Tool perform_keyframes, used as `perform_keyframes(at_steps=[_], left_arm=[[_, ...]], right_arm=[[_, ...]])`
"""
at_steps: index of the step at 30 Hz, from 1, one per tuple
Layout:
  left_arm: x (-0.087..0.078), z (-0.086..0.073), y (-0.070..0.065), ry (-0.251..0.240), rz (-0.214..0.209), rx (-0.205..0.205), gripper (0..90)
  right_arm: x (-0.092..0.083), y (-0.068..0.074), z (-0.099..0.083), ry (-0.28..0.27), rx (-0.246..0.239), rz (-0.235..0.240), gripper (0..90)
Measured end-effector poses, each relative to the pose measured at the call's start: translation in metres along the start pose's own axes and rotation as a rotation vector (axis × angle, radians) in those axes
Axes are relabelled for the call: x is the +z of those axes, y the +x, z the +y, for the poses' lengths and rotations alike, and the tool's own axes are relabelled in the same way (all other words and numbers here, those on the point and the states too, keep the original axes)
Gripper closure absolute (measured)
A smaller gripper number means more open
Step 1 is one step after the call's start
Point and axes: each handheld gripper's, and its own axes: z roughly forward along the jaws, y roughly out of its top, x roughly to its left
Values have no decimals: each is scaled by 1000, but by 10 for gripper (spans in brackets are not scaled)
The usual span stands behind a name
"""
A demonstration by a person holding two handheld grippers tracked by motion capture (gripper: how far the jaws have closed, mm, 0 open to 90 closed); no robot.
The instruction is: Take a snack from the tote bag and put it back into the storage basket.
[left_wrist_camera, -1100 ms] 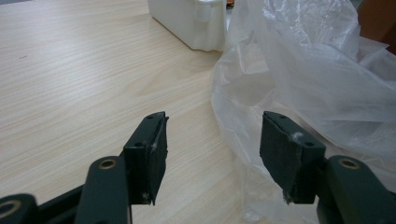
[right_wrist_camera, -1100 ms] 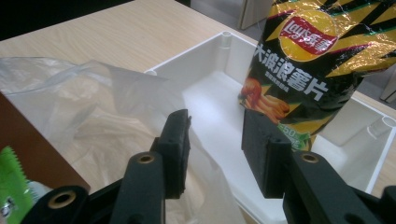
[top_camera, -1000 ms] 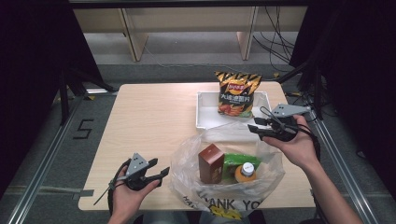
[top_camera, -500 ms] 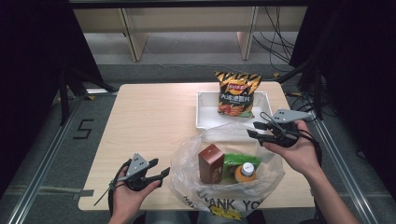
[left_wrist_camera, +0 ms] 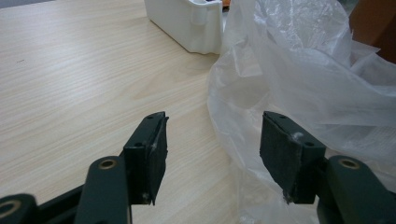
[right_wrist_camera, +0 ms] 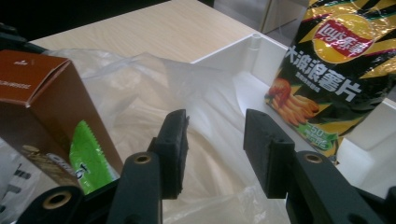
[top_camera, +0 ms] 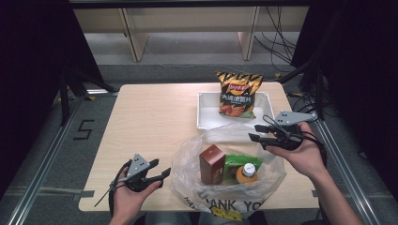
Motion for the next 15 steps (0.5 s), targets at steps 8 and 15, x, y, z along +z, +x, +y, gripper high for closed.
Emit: perform_keyframes(at_steps=[8, 15], left_arm=[[-2, 1, -2, -7, -5, 1, 411], [-3, 1, 0, -9, 3, 9, 411]], right_arm=[[-4, 4, 0, 22, -14, 31, 590], [-11, 11, 1, 18, -55, 50, 587]])
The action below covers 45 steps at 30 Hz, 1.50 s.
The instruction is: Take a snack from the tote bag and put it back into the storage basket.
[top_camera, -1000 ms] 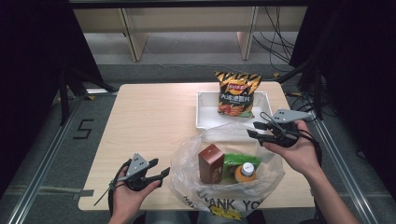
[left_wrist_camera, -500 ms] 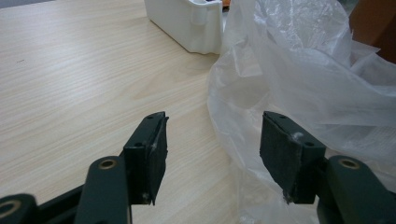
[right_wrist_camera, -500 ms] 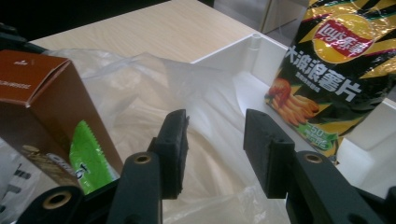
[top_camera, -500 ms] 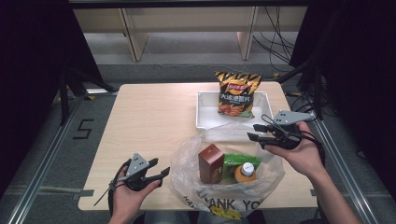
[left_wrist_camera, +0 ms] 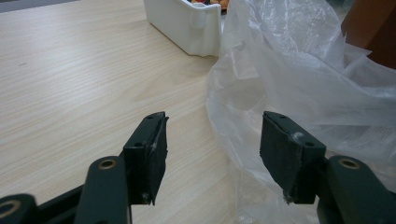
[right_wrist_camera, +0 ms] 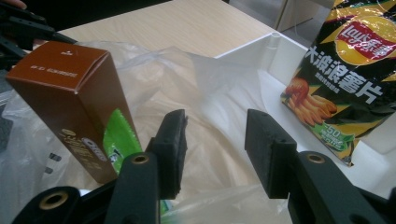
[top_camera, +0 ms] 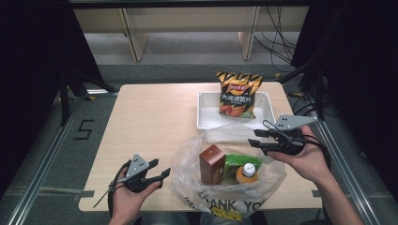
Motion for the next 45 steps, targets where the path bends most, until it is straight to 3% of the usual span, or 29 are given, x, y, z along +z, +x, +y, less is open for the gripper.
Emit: perform_keyframes(at_steps=[3, 4, 5, 6, 11, 15, 23, 36, 44, 45], left_arm=[[0, 1, -2, -1, -4, 0, 410], [0, 1, -2, 0, -4, 0, 410], [0, 0, -3, 1, -4, -9, 410], [0, 0, -3, 0, -4, -9, 410], [-1, 0, -2, -7, -3, -11, 410], [-2, 1, -1, -3, 0, 3, 410], [-3, 1, 0, -11, -1, -9, 409], [-3, 1, 0, -6, 1, -7, 409], [-3, 1, 0, -7, -1, 1, 409], [-3, 1, 0, -7, 0, 1, 409]], right_arm=[[-2, 4, 0, -2, 3, 5, 587], [-3, 4, 0, 3, -17, 22, 586], [-3, 6, 0, -2, -22, 8, 586], [-4, 8, 0, 11, -9, 25, 586], [5, 12, 0, 14, -37, 54, 587], [13, 12, -3, 45, -38, 77, 587], [20, 11, -11, 104, -31, 128, 584], [24, 10, -17, 153, -54, 149, 581], [31, 10, -21, 182, -26, 164, 573], [31, 9, -21, 192, -48, 171, 574]])
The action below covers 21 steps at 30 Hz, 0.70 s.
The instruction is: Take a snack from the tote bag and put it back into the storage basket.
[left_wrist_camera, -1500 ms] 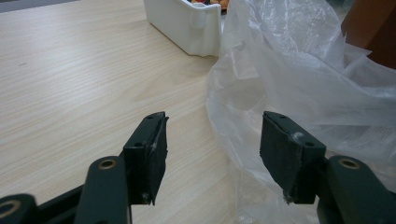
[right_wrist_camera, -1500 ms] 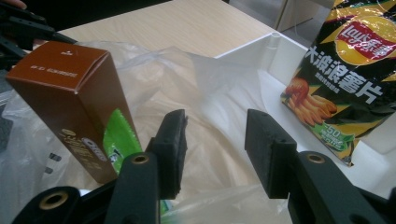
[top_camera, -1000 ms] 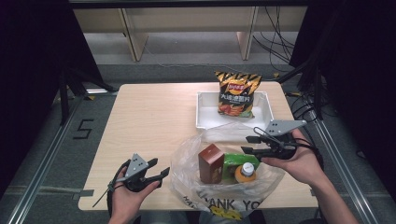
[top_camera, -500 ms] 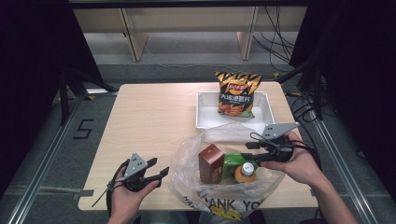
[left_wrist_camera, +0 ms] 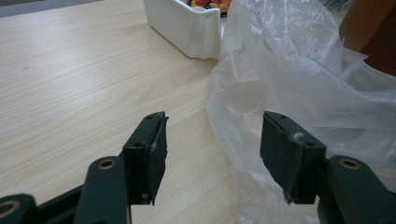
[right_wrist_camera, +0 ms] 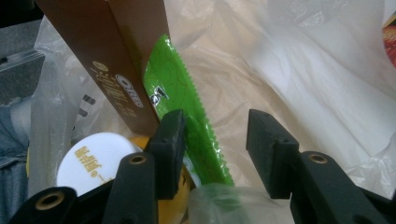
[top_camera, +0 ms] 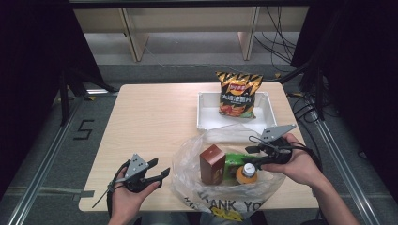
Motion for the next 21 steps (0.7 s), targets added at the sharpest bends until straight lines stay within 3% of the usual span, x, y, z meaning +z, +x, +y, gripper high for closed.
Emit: perform_keyframes(at_steps=[4, 6, 9, 15, 21], left_arm=[[0, 0, 0, -1, 1, -12, 408], [0, 0, 0, 0, 1, -9, 409], [0, 0, 0, 3, 1, -7, 409], [0, 0, 0, 1, 2, -8, 409], [0, 0, 1, 1, 3, 1, 409]], right_arm=[[3, -1, 0, -9, 15, 14, 595], [3, -2, 0, -14, -2, 14, 622], [2, -3, -1, -14, 31, 25, 690], [2, -5, -1, -10, 11, 56, 824], [3, -4, -1, -7, -31, 73, 885]])
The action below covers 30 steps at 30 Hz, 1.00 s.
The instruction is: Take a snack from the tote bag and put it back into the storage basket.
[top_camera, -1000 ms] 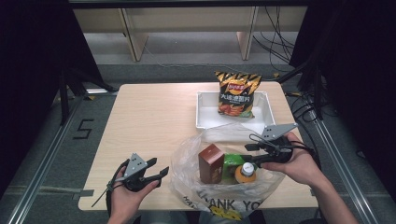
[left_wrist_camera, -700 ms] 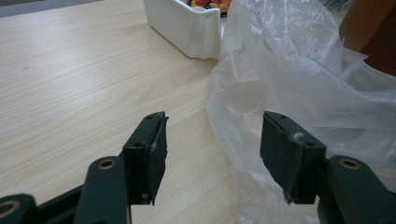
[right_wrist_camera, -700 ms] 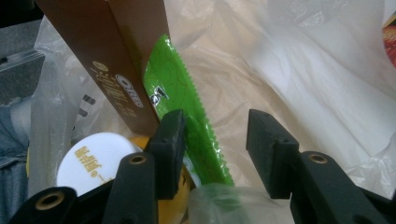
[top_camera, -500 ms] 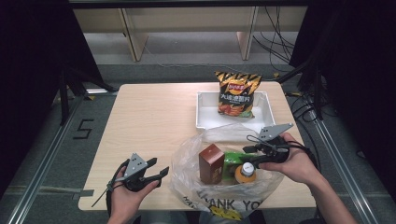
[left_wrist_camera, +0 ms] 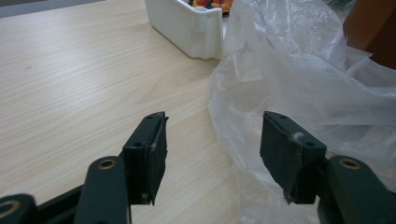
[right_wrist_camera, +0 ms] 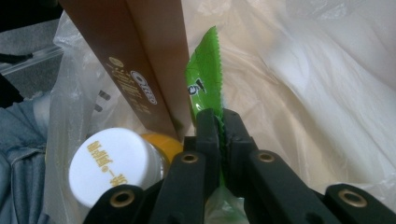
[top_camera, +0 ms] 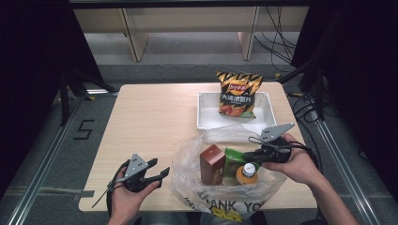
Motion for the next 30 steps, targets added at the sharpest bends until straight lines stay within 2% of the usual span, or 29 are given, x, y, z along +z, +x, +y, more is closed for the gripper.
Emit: perform_keyframes(at_steps=[4, 5, 7, 12, 13, 14, 18, 20, 21, 23, 24, 25, 28, 30], left_arm=[[0, 0, 0, -3, -3, -1, 409], [0, 0, 0, -2, -2, -1, 408], [0, 0, -1, 0, 2, -2, 408], [0, 0, -1, 1, 0, -7, 408], [0, 0, -1, 1, 2, -9, 409], [0, 0, -1, 4, 0, 5, 409], [2, 0, -2, 0, -8, 4, 410], [2, 0, -2, 1, -7, 6, 409], [3, 0, -2, -1, -10, 1, 410], [3, 0, -2, 2, -4, 5, 410], [3, 0, -2, 1, -7, 5, 410], [3, 0, -2, 2, -7, 6, 410], [3, 0, -2, 1, -6, 4, 410], [3, 0, -3, 3, -7, 5, 411]], right_arm=[[-1, 2, 1, -1, -7, -7, 896], [-2, 3, 1, -2, 7, -15, 898], [-4, 3, 2, 8, -3, -20, 899], [-7, 3, 4, -21, -11, -20, 899], [-10, 4, 5, -11, 1, -20, 899], [-12, 3, 6, -26, -17, -25, 899], [-20, 5, 11, -54, 9, -33, 899], [-23, 2, 13, -71, -16, -39, 899], [-25, 3, 15, -81, 2, -53, 899], [-28, 3, 18, -90, 7, -58, 899], [-30, 1, 19, -102, -16, -59, 899], [-32, 3, 21, -100, 1, -60, 899], [-36, 1, 24, -131, -13, -61, 900], [-38, 2, 25, -151, 7, -66, 900]])
